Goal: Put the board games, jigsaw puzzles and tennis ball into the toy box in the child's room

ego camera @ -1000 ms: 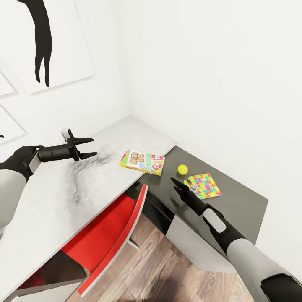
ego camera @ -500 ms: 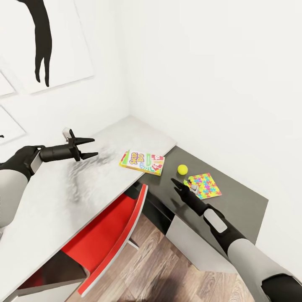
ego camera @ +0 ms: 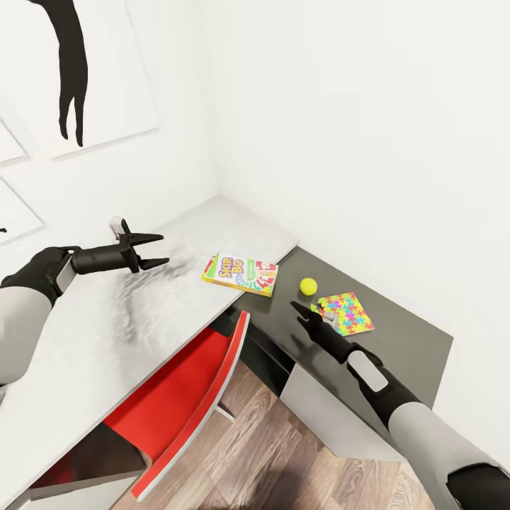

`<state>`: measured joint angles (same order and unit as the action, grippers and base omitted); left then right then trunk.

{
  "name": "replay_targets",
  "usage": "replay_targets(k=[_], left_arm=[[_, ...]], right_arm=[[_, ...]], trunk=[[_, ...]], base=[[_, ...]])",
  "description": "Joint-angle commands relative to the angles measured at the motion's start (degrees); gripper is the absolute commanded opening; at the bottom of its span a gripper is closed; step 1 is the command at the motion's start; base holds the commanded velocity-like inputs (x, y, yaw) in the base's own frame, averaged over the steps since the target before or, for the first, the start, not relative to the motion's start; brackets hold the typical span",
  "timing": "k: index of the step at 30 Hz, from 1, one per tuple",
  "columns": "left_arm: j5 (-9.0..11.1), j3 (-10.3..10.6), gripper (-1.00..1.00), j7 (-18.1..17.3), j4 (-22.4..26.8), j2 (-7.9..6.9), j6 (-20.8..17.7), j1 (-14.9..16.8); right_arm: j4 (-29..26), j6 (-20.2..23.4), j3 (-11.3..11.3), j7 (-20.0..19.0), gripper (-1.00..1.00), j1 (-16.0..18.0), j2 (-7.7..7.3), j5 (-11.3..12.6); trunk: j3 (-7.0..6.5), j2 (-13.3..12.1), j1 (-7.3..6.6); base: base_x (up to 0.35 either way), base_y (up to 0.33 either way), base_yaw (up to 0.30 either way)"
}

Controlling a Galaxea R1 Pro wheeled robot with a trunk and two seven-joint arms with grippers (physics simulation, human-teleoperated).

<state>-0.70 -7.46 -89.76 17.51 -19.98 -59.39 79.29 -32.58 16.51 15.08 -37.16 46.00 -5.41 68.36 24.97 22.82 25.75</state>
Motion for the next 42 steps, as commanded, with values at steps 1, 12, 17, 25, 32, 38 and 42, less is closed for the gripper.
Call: replay_targets(k=[1, 12, 17, 25, 32, 38, 42], left_arm=[[-0.1, 0.0, 1.00, -0.2, 0.0, 0.08, -0.6, 0.0], [-0.1, -0.1, 1.00, -0.2, 0.0, 1.77, -0.4, -0.3], [-0.1, -0.1, 1.00, -0.2, 0.1, 1.81, -0.4, -0.3], [-0.1, -0.1, 1.00, -0.2, 0.2, 1.80, -0.4, -0.3], [-0.1, -0.1, 1.00, -0.2, 0.2, 1.81, -0.4, -0.3], [-0.1, -0.1, 1.00, -0.2, 0.2, 1.86, -0.4, -0.4], [-0.1, -0.1, 1.00, -0.2, 0.2, 1.85, -0.4, -0.4]], right_arm=[[-0.1, 0.3, 0.3, -0.1, 1.00, 0.0, -0.22, 0.6], [-0.6, -1.0, -0.7, -2.1, 1.00, 0.0, -1.29, 0.7], [-0.6, -1.5, -1.3, -2.3, 1.00, 0.0, -1.09, 0.7], [-0.6, -1.3, -1.4, -1.9, 1.00, 0.0, -0.92, 0.6], [-0.6, -1.2, -1.4, -1.8, 1.00, 0.0, -0.88, 0.6], [-0.6, -1.4, -1.5, -1.8, 1.00, 0.0, -0.87, 0.6], [-0.6, -1.4, -1.5, -1.8, 1.00, 0.0, -0.84, 0.6]], trunk=[[0.09, 0.1, 0.03], [0.09, 0.1, 0.03], [0.09, 0.1, 0.03], [0.03, 0.1, 0.03], [-0.13, 0.1, 0.03], [-0.17, 0.1, 0.03], [-0.17, 0.1, 0.03]], base=[[0.000, 0.000, 0.000], [0.000, 0.000, 0.000], [0.000, 0.000, 0.000], [0.000, 0.000, 0.054], [0.000, 0.007, 0.190], [0.000, 0.001, 0.047], [0.000, 0.000, 0.009]])
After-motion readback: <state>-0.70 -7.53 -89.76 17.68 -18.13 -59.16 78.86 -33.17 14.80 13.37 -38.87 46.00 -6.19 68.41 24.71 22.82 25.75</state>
